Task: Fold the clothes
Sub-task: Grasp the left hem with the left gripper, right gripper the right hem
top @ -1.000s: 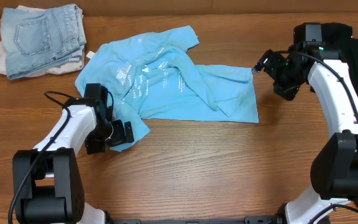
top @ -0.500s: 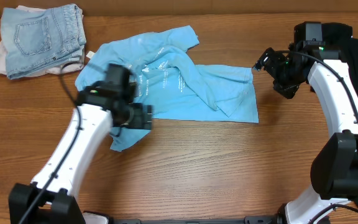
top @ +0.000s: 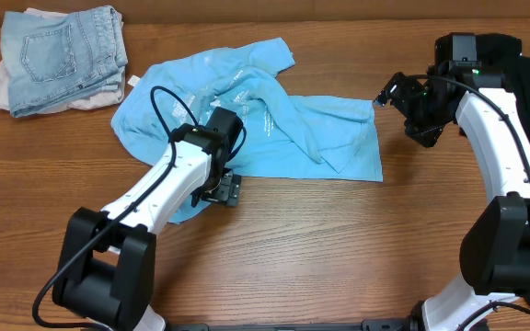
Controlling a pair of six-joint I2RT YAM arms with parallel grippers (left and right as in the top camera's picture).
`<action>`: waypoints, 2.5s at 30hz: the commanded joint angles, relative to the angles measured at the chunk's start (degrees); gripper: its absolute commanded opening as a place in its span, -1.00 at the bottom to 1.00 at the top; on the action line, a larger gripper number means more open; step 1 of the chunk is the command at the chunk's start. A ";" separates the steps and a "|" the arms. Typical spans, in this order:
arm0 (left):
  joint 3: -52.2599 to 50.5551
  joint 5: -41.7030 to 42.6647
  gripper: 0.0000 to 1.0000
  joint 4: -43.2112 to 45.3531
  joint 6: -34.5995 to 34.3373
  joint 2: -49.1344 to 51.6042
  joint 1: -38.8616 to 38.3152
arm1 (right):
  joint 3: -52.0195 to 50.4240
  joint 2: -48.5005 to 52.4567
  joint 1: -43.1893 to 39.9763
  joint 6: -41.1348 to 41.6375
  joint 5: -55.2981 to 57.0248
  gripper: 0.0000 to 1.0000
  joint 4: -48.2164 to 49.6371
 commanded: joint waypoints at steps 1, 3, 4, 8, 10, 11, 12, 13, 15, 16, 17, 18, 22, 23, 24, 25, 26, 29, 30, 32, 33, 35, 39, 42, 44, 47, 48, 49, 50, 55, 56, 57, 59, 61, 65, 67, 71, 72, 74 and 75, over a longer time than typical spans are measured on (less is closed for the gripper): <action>0.13 -0.96 0.90 -1.40 1.79 0.00 -0.48 | -0.15 0.07 0.22 0.02 0.94 1.00 0.04; -0.02 -0.33 0.91 -2.64 1.75 0.20 -0.59 | -0.15 0.07 0.22 0.02 0.96 1.00 0.04; -0.39 0.57 0.91 -2.56 1.81 0.22 -0.59 | -0.15 0.07 0.22 0.04 0.94 1.00 0.07; -2.47 2.69 0.89 0.24 3.10 0.26 -0.85 | -0.15 0.07 0.22 0.02 0.94 1.00 0.20; -3.54 2.60 0.90 0.96 3.10 0.26 -1.27 | -0.15 0.07 0.22 0.02 0.94 1.00 0.07; -3.96 2.62 0.90 1.33 3.08 0.26 -1.46 | -0.15 0.07 0.22 0.04 0.94 1.00 -0.02; -4.35 2.64 0.90 1.75 3.08 0.28 -1.62 | -0.15 0.07 0.22 0.04 0.92 1.00 -0.02; -4.83 2.64 0.90 2.23 3.10 0.28 -1.81 | -0.15 0.07 0.22 0.04 0.92 1.00 0.00; -5.99 2.60 0.90 3.26 3.30 0.28 -2.10 | -0.15 0.07 0.22 0.07 0.90 1.00 0.00; -6.73 2.58 0.91 3.82 3.30 0.28 -2.12 | -0.15 0.07 0.22 0.04 0.90 1.00 -0.02; -7.26 2.54 0.90 4.20 3.28 0.28 -2.12 | -0.15 0.07 0.22 0.04 0.92 1.00 -0.04; -7.72 2.34 0.91 4.68 3.28 0.28 -2.10 | -0.15 0.07 0.22 0.04 0.90 1.00 -0.07; -8.98 1.99 0.92 7.41 3.37 0.28 -2.10 | -0.15 0.07 0.22 0.07 0.90 1.00 -0.24; -9.33 1.92 0.91 8.24 3.98 0.28 -2.08 | -0.15 0.07 0.22 0.04 0.90 1.00 -0.37; -9.70 1.92 0.91 9.05 4.72 0.28 -2.01 | -0.15 0.07 0.22 0.07 0.90 1.00 -0.55; -10.08 1.90 0.92 9.86 5.07 0.28 -1.92 | -0.15 0.07 0.22 0.04 0.90 1.00 -0.74; -10.49 1.90 0.92 10.73 5.07 0.28 -1.84 | -0.15 0.07 0.22 0.04 0.90 1.00 -0.94; -11.56 1.97 0.82 12.28 5.01 0.31 -1.79 | -0.15 0.07 0.22 0.04 0.92 1.00 -1.27; -11.76 1.97 0.76 12.28 5.01 0.31 -1.79 | -0.15 0.07 0.22 0.02 0.92 1.00 -1.38; -12.20 1.97 0.66 12.37 5.01 0.31 -1.79 | -0.15 0.07 0.22 0.02 0.92 1.00 -1.60; -12.46 1.97 0.65 12.46 5.01 0.31 -1.79 | -0.15 0.07 0.22 0.02 0.92 1.00 -1.62; -13.44 1.90 0.68 13.35 5.09 0.31 -1.62 | -0.15 0.07 0.22 0.04 0.92 1.00 -1.62; -15.65 1.97 0.66 15.37 5.49 0.31 -0.74 | -0.15 0.07 0.22 0.02 0.92 1.00 -2.21; -16.46 1.95 0.49 15.91 5.88 0.31 0.42 | -0.15 0.07 0.22 0.02 0.92 1.00 -2.54; -16.46 1.97 0.25 15.91 5.88 0.31 1.11 | -0.15 0.07 0.22 0.04 0.92 1.00 -2.54; -16.46 2.23 -0.10 16.04 5.86 0.31 1.97 | -0.15 0.07 0.22 0.04 0.90 1.00 -2.67; -16.46 2.23 -0.14 16.09 5.86 0.31 2.12 | -0.15 0.07 0.22 0.04 0.90 1.00 -2.78; -16.46 2.21 -0.21 16.13 5.88 0.31 2.23 | -0.15 0.07 0.22 0.04 0.90 1.00 -2.82; -16.46 2.16 -0.34 16.13 5.88 0.31 2.29 | -0.15 0.07 0.22 0.04 0.92 1.00 -2.84; -16.44 2.16 -0.92 16.06 5.86 0.28 2.29 | -0.15 0.07 0.22 0.04 2.69 1.00 -3.82; -16.41 2.16 -0.92 16.06 5.84 0.28 2.29 | -0.15 0.07 0.22 0.09 4.31 1.00 -4.59; -16.35 2.16 -0.92 16.04 5.84 0.28 2.29 | -0.15 0.07 0.20 0.28 5.95 1.00 -5.38; -16.24 2.14 -0.92 15.82 5.84 0.28 2.29 | -0.15 0.07 0.07 0.31 8.52 1.00 -6.71; -15.85 2.10 -0.92 15.19 5.70 0.28 2.29 | -0.15 0.07 0.04 0.31 9.42 1.00 -7.39; -12.33 1.99 -0.92 11.65 2.58 0.15 2.27 | -0.59 0.09 0.04 0.28 9.55 1.00 -8.85; -10.23 2.32 -0.92 10.34 2.12 0.13 2.27 | -1.62 0.09 0.04 0.28 9.55 1.00 -8.94; -8.02 2.58 -0.92 9.84 2.16 0.13 2.27 | -7.50 0.09 0.04 0.81 9.51 1.00 -6.27; -8.02 2.58 -0.92 9.92 2.16 0.13 2.27 | -9.05 0.09 0.04 1.77 9.53 1.00 -5.49; -8.02 2.58 -0.92 9.92 2.16 0.15 2.27 | -12.02 0.09 0.04 3.48 9.14 1.00 -3.65; -8.02 2.58 -0.92 9.88 2.16 0.15 2.27 | -13.60 0.09 0.04 3.48 8.24 1.00 -2.38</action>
